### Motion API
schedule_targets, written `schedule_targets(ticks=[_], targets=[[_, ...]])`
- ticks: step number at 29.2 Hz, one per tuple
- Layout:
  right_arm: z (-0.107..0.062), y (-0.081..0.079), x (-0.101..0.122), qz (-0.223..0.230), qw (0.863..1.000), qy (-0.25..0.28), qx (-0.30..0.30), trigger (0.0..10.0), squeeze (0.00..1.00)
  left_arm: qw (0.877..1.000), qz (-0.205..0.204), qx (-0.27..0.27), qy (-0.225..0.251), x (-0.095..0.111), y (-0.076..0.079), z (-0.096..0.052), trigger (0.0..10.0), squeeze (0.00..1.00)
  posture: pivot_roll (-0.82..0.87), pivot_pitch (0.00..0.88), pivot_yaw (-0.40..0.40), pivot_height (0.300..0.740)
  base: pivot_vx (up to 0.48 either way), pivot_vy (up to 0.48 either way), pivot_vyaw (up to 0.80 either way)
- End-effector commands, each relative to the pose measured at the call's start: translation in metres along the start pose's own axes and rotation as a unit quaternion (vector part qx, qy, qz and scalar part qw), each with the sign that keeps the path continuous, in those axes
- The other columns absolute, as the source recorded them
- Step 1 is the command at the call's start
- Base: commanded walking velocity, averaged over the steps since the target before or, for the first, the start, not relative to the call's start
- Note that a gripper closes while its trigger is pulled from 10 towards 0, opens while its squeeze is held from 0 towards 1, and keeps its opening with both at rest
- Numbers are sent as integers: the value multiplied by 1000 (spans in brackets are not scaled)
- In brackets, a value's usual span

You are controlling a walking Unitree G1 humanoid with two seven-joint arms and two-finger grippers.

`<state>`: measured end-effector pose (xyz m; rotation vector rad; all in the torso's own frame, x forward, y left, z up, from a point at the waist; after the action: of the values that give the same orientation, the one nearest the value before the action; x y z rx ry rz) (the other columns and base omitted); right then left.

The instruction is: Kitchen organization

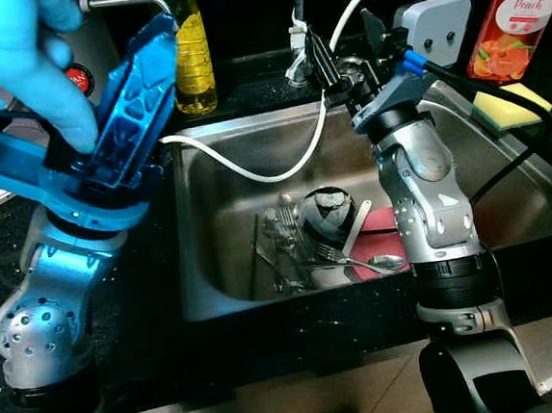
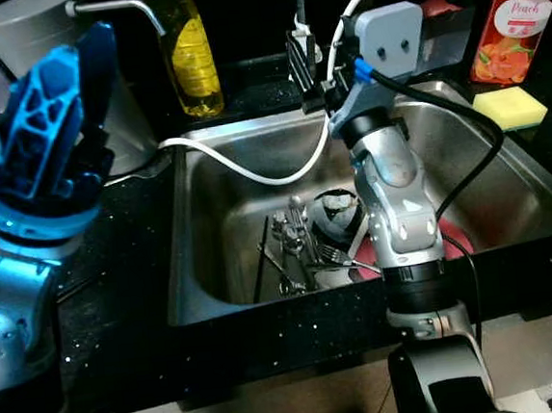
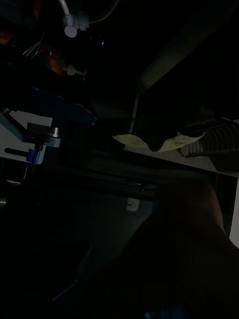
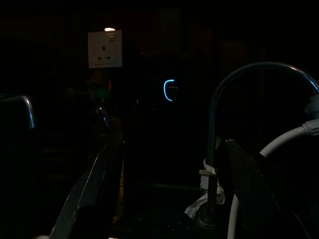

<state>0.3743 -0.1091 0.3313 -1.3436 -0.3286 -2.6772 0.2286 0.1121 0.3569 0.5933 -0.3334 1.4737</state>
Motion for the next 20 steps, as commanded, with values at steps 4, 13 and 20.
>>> schedule_targets(ticks=[4, 13, 20], targets=[[-2, -1, -4, 0, 1000, -5, 0, 10000, 0, 1000, 9, -8, -7, -1, 5, 1, 10000, 0, -75, 0, 85, 740, 0, 0, 0], [-2, 0, -4, 0, 1000, -5, 0, 10000, 0, 1000, 9, -10, -8, -1, 4, 1, 10000, 0, -76, 0, 88, 740, 0, 0, 0], [-3, 0, -4, 0, 1000, -5, -1, 10000, 0, 1000, 9, -9, -8, -1, 3, 2, 10000, 0, -76, 0, 88, 740, 0, 0, 0]])
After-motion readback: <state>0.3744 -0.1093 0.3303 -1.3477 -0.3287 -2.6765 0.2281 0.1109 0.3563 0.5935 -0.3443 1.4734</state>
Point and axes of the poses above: a point about 5 cm out from each wrist's last joint towards the gripper, its own z axis pointing out of the wrist towards the gripper, its own x axis along the axis of the wrist's last joint, y = z × x, the point moved 5 cm from there along z, pointing out of the wrist towards the gripper, and after that the axes turned 5 degrees about -z, right-handed, at the moved point
